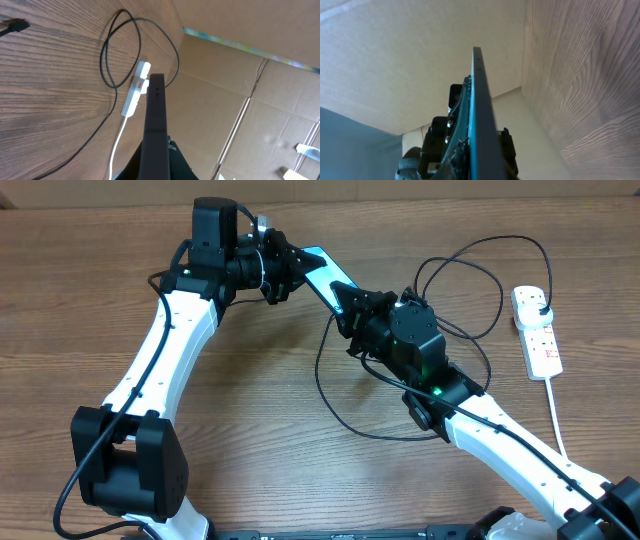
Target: Plug charger to phone and switch on socket
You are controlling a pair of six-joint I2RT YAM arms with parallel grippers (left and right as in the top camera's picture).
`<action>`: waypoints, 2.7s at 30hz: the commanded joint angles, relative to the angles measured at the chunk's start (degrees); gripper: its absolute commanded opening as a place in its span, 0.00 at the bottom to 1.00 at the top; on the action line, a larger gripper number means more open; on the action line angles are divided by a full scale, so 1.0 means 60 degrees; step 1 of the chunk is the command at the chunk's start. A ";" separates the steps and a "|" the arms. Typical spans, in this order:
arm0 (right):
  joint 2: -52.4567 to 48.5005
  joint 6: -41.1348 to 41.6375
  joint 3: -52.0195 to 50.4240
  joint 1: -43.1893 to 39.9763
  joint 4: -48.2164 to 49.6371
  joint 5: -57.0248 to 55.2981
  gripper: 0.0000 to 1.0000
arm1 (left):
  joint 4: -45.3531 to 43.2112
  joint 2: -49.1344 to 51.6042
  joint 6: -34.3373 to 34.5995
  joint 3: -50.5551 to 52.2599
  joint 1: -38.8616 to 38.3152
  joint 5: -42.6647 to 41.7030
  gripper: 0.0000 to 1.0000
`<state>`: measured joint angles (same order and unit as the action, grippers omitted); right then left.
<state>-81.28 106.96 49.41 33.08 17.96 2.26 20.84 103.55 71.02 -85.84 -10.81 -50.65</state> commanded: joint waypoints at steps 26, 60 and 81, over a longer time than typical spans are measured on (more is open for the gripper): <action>0.0022 -0.8178 0.0149 -0.3228 -0.3938 0.4758 0.52 | 0.0055 0.0044 -0.3956 0.0015 0.2284 -0.5264 0.04; -0.3880 -0.9413 0.5111 -0.2590 -0.8105 0.4339 0.35 | 0.0062 0.0044 -0.3767 0.0015 0.2350 -0.5716 0.04; -0.7493 -0.8276 0.7428 -0.2404 -0.8648 0.3413 0.29 | 0.0302 0.0044 -0.3770 0.0015 0.2350 -0.5537 0.04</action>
<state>-125.08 56.69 92.29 18.39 -34.46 23.51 22.70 103.57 48.23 -85.73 3.62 -82.63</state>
